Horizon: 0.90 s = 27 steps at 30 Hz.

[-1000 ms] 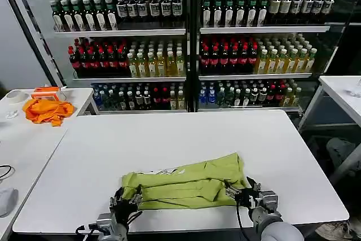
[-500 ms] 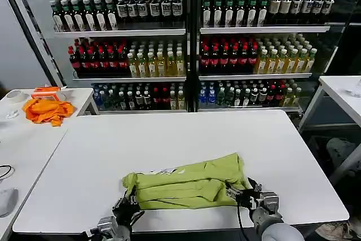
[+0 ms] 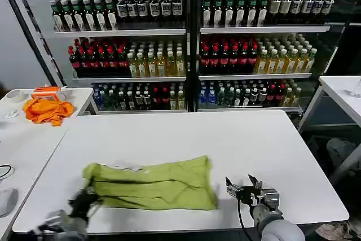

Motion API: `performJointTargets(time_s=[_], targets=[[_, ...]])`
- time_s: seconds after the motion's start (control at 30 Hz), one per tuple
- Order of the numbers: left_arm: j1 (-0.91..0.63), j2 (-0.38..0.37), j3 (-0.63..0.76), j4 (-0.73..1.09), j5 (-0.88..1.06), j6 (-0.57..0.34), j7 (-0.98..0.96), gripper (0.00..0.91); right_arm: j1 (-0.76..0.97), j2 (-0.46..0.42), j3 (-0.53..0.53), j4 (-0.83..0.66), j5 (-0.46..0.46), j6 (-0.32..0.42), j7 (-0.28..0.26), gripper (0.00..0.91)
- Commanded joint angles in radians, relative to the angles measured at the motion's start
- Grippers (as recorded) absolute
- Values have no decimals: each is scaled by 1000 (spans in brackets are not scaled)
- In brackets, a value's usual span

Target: Fold and organize the clothes.

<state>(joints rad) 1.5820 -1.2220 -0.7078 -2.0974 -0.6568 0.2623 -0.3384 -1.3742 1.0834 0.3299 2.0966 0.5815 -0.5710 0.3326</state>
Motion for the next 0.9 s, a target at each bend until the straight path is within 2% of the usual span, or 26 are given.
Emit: performJointTargets(time_s=[0.03,0.13,0.27,0.47,0.73,0.77,0.8,0.83,0.9], targets=[[-6,84,-195,-162,-464,95,18,20,4,-3,-1,0,1,-1,1,907],[-47,9,-67,-219,-567,130,29,20,2,-6,3,2,1,-2,3,907],[-88,-56,129,-219,-518,126,49,20,-8,-9,11,7,-1,-3,3,907],[-150,-96,346,-86,-313,90,89,20,-37,-6,24,16,-11,-2,3,907],[-202,-118,495,27,-122,70,95,30,-49,-6,34,10,-15,1,0,907],[-206,-120,509,48,-99,71,95,81,-47,-6,34,9,-15,1,0,907],[-208,-122,514,54,-83,71,96,554,-46,-6,34,9,-15,1,0,907],[-208,-123,519,61,-73,69,104,887,-45,-6,34,8,-15,1,0,907],[-203,-128,528,52,-72,66,114,907,-44,-6,33,8,-14,1,0,907]])
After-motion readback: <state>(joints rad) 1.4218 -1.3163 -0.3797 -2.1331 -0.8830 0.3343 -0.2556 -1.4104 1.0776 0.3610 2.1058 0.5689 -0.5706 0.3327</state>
